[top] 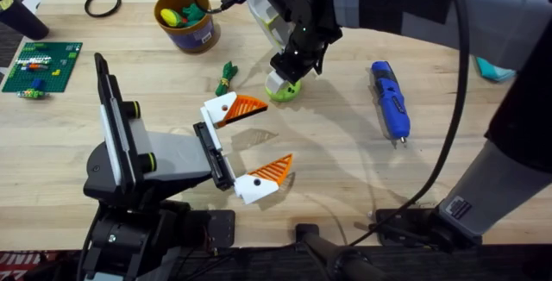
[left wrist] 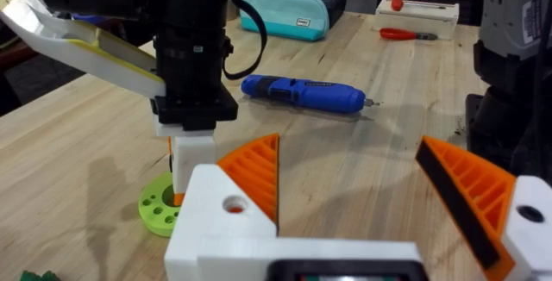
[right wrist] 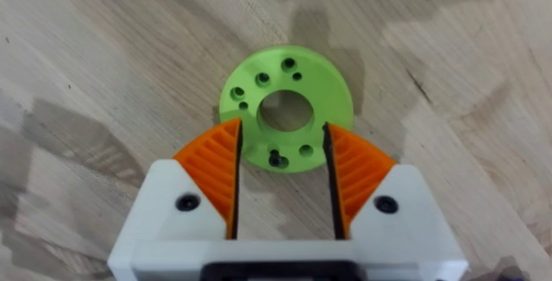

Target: Pick up the gripper from the table and insert it into the empty holder that is missing its gripper. Then pick up a screw, insert it into the mounting hole, and use the screwdriver to tighten it. Finally, clean up the table by picking up the vegetable and placing it into the bucket.

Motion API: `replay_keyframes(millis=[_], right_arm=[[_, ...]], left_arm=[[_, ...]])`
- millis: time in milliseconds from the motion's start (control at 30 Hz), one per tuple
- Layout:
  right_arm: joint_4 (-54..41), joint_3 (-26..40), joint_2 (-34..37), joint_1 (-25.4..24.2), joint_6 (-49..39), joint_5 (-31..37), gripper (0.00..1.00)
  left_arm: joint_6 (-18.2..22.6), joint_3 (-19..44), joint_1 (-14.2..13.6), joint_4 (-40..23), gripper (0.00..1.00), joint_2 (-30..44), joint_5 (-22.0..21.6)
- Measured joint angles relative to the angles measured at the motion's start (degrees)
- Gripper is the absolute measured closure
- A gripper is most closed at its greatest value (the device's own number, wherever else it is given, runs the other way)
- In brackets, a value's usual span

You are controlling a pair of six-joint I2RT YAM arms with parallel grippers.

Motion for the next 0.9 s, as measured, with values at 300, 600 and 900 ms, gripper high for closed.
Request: replay_keyframes(millis=[300, 600, 900], right_arm=[[-0.5, 0.0, 0.0, 0.0, 0.1, 0.0, 0.468], [-8.9, 3.1, 0.0, 0.0, 0.1, 3.9, 0.468], [-10.2, 6.3, 0.0, 0.0, 0.1, 4.7, 0.468]], left_arm=[[0.0, 0.0, 0.0, 0.0, 0.014, 0.0, 0.0], [0.0, 0.0, 0.0, 0.0, 0.014, 0.0, 0.0], [0.0, 0.0, 0.0, 0.0, 0.014, 0.0, 0.0]])
